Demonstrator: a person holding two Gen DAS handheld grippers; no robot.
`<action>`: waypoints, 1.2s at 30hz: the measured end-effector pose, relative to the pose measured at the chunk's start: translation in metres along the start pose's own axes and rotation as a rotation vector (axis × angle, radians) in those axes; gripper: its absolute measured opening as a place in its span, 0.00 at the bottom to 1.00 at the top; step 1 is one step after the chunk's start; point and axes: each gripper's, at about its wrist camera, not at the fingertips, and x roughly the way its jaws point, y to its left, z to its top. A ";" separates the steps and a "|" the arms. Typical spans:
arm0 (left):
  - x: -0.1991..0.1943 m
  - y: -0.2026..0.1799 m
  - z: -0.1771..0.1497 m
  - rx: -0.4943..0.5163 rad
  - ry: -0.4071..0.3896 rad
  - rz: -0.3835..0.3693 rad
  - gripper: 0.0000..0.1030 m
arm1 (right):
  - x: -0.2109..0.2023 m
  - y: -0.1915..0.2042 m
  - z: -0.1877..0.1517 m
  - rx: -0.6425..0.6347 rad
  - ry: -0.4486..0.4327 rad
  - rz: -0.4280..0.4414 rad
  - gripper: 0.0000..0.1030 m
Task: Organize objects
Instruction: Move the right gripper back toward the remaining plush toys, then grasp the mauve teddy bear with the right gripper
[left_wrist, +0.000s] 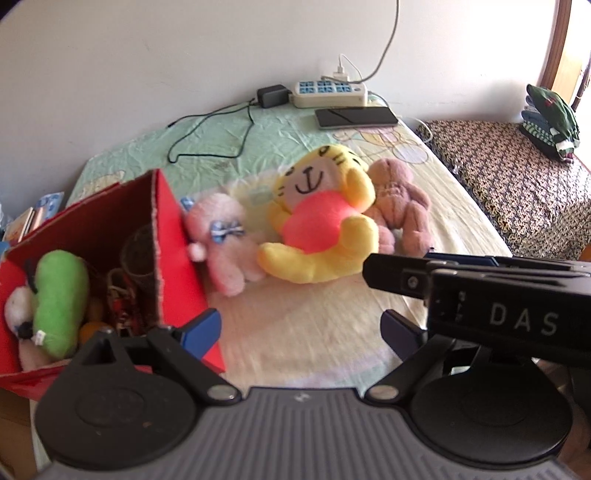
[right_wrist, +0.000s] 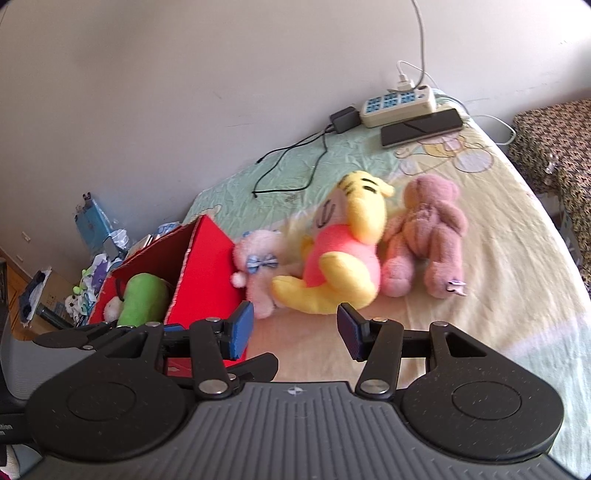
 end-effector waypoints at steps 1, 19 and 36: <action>0.002 -0.003 0.001 0.004 0.003 -0.004 0.91 | 0.000 -0.003 0.001 0.003 0.000 -0.003 0.53; 0.041 -0.029 0.011 0.028 0.035 -0.180 0.92 | 0.011 -0.069 0.012 0.116 0.013 -0.103 0.53; 0.105 -0.054 0.020 0.062 0.142 -0.297 0.92 | 0.065 -0.132 0.027 0.256 0.086 -0.163 0.53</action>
